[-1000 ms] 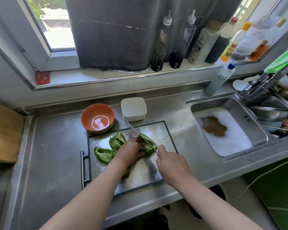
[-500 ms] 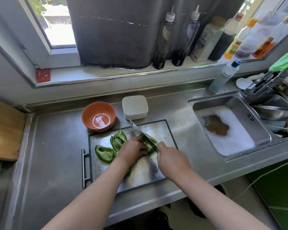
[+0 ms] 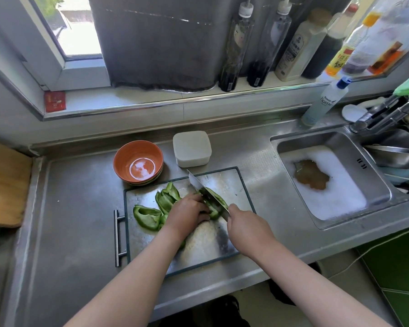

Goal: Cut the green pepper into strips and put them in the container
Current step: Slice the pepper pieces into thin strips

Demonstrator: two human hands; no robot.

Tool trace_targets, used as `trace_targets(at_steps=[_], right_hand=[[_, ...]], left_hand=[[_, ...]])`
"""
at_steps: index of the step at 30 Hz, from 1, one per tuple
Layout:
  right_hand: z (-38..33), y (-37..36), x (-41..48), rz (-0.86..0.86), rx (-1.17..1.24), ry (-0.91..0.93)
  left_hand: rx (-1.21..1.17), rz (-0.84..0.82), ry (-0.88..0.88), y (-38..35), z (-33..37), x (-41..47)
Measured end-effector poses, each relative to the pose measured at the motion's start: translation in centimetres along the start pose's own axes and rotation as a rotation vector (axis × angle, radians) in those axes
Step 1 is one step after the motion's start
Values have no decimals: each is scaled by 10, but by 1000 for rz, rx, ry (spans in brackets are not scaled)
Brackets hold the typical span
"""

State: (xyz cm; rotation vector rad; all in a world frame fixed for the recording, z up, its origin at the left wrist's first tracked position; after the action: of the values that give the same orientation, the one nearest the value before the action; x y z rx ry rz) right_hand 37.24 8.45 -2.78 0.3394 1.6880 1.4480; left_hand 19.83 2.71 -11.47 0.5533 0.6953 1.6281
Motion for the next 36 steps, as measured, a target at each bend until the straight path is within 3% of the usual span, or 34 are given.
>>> trace_targets(at_steps=[8,18,28,30,34,36], right_hand=[[-3,-17,17,30,143,-2],[12,-21,21,29,154,22],[36,-10,38,1,199,67],[40,-7,40,-2,213,94],[54,2,37,23,242,130],[60,8,35,50,258,132]], left_hand=[[-16,43,-12,-2,0,-4],[42,-74,147,1,16,-5],[33,-100,163,-16,40,-19],[8,-37,173,-21,44,-25],[-119,376,113,-15,55,-34],[-153,489,171,-9,58,-36]])
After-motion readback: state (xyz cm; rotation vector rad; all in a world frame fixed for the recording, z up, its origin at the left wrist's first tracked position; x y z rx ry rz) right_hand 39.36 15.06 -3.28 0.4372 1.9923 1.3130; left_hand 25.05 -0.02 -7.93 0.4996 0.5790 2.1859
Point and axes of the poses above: each hand's wrist, its own x-axis towards the middle knuckle, its own y-axis out of the back of the hand, z = x × y, the point moved 1 cm from there along x, towards the middle knuckle, and after that the axes turned 14 degrees about -x, right-handed, at the moved point
